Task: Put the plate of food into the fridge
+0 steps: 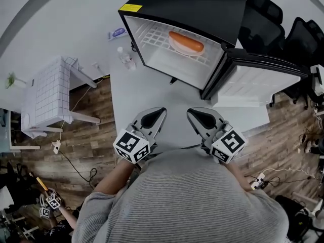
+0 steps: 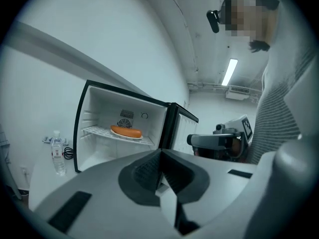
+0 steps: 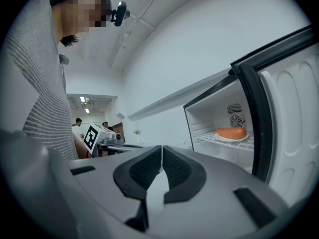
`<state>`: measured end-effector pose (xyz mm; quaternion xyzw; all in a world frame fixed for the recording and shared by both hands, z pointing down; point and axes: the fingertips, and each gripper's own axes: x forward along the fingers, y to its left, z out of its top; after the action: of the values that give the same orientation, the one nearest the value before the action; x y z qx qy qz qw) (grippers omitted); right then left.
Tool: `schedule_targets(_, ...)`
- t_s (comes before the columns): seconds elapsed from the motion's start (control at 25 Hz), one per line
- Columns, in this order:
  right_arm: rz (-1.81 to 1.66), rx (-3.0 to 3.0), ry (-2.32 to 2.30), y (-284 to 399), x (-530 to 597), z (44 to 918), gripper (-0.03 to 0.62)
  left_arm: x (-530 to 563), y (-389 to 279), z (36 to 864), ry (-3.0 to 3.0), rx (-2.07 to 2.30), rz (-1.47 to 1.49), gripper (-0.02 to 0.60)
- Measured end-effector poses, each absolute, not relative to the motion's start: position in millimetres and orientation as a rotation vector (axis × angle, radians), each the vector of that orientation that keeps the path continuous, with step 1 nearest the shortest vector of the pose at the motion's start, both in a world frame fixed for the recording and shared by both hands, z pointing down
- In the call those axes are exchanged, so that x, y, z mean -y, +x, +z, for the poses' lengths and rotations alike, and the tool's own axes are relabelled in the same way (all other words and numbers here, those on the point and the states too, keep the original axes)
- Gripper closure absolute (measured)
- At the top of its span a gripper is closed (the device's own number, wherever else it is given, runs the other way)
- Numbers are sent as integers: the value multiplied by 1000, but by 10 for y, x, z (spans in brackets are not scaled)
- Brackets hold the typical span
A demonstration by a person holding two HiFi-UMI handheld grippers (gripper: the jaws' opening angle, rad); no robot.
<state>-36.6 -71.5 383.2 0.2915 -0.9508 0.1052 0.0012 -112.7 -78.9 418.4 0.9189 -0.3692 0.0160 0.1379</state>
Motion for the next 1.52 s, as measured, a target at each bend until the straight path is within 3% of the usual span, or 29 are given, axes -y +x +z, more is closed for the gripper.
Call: schedule_targets(1.52, 125, 2901, 939, -556, 67, 3965, 580, 187, -1302, 4089, 2697, 1037, -35, 571)
